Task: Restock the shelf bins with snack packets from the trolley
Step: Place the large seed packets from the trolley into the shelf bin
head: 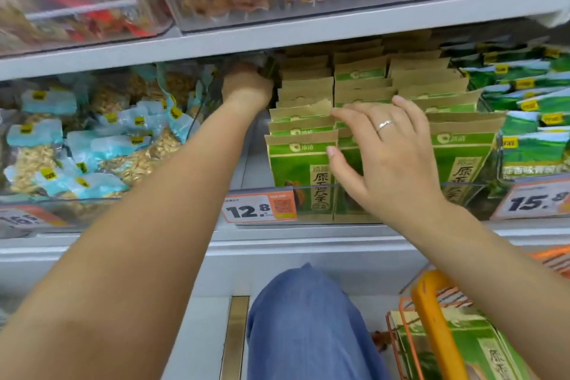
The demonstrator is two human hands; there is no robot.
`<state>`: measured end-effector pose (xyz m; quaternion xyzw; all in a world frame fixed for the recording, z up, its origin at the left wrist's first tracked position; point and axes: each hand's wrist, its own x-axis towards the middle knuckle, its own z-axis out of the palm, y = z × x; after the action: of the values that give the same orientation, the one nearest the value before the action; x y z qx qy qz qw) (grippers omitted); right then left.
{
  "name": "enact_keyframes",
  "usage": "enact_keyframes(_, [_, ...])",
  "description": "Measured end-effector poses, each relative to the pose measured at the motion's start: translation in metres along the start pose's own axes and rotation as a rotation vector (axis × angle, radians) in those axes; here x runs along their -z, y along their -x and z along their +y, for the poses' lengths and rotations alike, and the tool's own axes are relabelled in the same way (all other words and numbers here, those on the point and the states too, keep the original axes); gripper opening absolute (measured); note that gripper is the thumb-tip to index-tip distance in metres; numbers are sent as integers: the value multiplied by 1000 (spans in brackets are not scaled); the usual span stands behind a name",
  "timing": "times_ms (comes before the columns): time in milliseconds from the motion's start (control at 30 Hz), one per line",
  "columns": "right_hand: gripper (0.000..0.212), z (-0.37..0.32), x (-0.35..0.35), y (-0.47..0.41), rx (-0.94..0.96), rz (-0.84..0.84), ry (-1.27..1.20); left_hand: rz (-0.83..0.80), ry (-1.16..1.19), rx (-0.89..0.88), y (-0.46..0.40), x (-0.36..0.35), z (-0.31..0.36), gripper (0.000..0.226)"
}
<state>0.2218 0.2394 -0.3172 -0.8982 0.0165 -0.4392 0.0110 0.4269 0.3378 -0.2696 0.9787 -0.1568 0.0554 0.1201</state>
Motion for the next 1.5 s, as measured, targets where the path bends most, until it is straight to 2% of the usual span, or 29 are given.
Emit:
enact_keyframes(100, [38,-1,-2,1,-10,16,-10,-8,110,22,-10,-3,3,29])
enact_keyframes(167, [39,-1,-2,1,-9,17,-12,14,11,9,-15,2,-3,30])
enact_keyframes(367, [39,0,-4,2,-1,14,-8,276,-192,-176,-26,-1,-17,35])
enact_keyframes(467, [39,0,-3,3,-2,11,-4,300,-203,-154,-33,-2,-15,37])
enact_keyframes(633, [39,0,-3,4,-6,11,-13,324,-76,-90,-46,-7,-14,36])
enact_keyframes(767, [39,1,-3,3,-1,20,-26,276,-3,-22,-43,-10,-9,30])
enact_keyframes(900, [39,1,-4,4,1,9,-25,209,64,-93,-36,-13,-12,33])
enact_keyframes(1000, [40,2,2,3,20,-33,-21,172,266,-23,-19,5,-7,33])
enact_keyframes(1100, [43,10,15,2,85,-130,-61,41,519,71,15,27,-6,33])
enact_keyframes(1200, [45,23,43,13,150,-200,-90,-13,625,-64,75,32,-24,30])
enact_keyframes(1300, [38,42,79,41,208,-248,-64,169,732,-289,156,29,-23,24])
enact_keyframes(1367, [30,56,105,67,257,-290,-59,223,833,-417,211,22,-11,24])
enact_keyframes(1400, [26,62,118,79,291,-308,-64,204,847,-470,231,16,-2,24])
enact_keyframes(1500, [23,77,149,121,365,-442,-26,13,767,-657,271,-8,34,21])
